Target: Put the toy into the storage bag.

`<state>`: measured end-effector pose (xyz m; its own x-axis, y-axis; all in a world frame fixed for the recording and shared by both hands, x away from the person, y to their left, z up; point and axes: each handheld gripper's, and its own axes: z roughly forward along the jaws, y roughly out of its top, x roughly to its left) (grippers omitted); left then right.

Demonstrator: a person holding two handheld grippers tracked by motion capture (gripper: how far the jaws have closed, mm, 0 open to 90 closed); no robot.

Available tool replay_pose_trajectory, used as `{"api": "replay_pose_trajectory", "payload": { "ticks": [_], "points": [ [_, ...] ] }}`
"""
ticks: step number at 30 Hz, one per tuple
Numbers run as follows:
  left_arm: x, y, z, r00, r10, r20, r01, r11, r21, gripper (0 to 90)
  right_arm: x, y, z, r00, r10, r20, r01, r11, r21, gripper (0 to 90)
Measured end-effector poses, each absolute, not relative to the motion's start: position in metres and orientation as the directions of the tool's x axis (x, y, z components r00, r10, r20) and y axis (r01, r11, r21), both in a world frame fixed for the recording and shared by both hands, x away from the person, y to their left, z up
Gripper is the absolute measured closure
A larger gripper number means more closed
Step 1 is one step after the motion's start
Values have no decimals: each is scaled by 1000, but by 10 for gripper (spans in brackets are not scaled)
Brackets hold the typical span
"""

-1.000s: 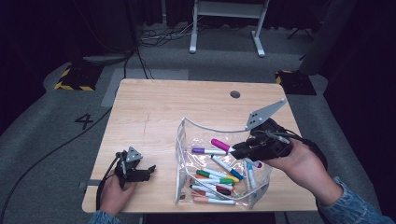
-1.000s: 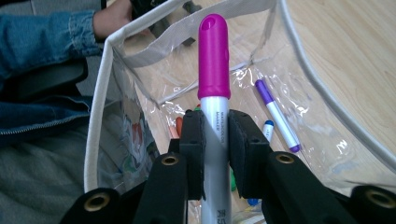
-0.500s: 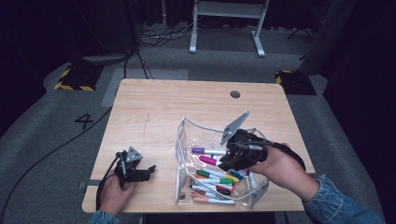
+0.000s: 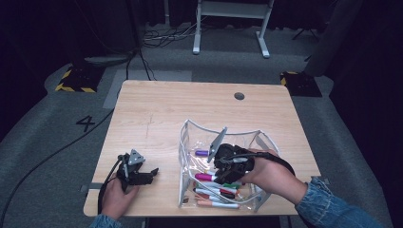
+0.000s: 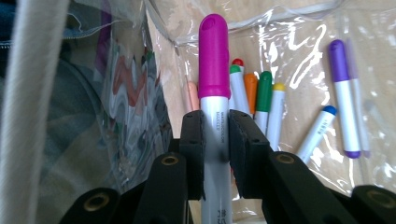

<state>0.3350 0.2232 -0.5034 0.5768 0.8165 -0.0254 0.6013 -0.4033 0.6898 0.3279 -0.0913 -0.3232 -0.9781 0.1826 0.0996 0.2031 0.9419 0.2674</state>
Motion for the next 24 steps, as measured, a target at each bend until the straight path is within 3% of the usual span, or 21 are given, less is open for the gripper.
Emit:
{"api": "replay_pose_trajectory", "payload": {
  "ticks": [15, 24],
  "points": [
    [335, 223, -503, 577, 817, -26, 601, -403, 690, 212, 335, -75, -357, -959, 198, 200, 236, 954, 185, 757],
    [335, 223, -503, 577, 816, -26, 601, -403, 690, 212, 337, -74, -374, -961, 196, 195, 223, 967, 126, 754]
  ]
}}
